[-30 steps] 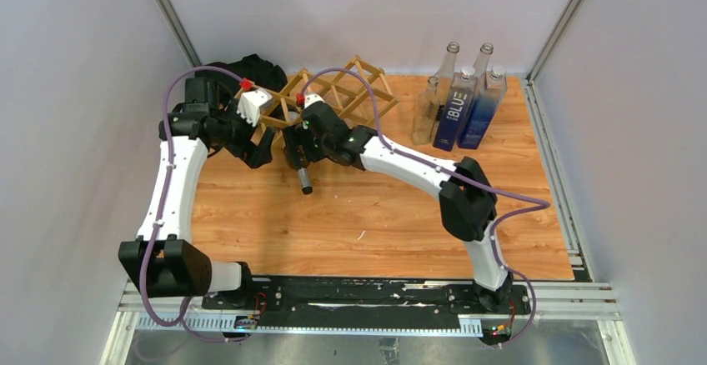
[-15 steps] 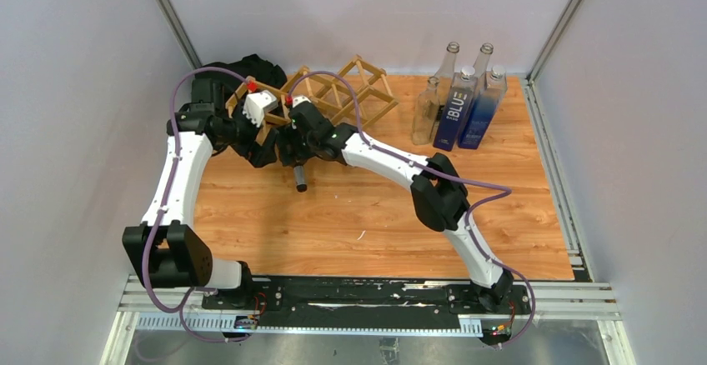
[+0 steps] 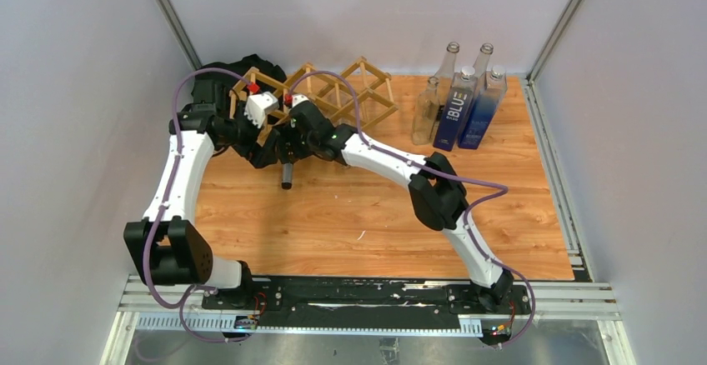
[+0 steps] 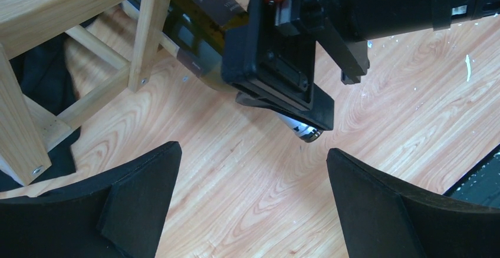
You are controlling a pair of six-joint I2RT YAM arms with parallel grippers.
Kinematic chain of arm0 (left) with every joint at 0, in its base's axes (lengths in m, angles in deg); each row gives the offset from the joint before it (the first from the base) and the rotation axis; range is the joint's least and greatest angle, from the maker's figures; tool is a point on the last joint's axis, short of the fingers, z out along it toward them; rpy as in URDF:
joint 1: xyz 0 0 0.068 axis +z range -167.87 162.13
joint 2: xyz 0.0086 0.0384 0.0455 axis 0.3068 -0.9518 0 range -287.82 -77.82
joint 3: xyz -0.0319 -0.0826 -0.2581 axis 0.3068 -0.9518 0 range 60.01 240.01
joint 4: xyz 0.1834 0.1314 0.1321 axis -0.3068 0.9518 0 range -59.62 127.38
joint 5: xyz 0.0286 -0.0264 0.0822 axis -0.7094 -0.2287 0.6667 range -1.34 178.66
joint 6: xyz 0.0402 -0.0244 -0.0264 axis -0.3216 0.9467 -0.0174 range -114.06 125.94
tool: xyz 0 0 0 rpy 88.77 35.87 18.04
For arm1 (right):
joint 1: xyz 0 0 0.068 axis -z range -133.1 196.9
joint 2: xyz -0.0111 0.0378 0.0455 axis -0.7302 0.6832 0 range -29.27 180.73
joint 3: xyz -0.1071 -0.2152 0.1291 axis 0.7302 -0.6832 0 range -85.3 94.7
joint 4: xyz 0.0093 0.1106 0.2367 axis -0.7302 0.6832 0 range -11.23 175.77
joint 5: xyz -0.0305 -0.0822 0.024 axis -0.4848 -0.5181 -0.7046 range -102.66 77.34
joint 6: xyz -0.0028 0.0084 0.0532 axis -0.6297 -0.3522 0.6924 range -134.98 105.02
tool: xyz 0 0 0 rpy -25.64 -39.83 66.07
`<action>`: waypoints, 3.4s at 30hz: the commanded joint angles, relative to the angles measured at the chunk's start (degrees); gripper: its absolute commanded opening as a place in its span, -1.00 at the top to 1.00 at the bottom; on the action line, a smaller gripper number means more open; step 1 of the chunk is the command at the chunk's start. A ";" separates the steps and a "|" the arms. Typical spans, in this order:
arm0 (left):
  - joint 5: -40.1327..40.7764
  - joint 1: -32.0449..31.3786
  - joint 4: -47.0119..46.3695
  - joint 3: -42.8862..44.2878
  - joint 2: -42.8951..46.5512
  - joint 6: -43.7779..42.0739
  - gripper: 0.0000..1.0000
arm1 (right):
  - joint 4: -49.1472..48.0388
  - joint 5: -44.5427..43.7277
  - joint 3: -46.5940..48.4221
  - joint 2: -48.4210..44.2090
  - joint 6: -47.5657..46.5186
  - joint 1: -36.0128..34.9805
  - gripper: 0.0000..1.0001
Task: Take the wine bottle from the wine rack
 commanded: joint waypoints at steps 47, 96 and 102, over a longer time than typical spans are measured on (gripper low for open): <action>0.41 8.20 4.05 -5.21 7.71 -4.56 -1.00 | -7.76 -4.17 -19.82 -9.36 14.75 -2.99 0.46; -7.43 -2.16 3.94 -17.49 23.53 -38.70 -1.00 | -15.83 16.11 -58.52 -50.71 10.67 -5.10 1.00; -3.20 -12.60 4.01 -19.15 27.96 -44.80 -1.00 | -9.76 19.47 -56.98 -53.41 7.81 -5.57 1.00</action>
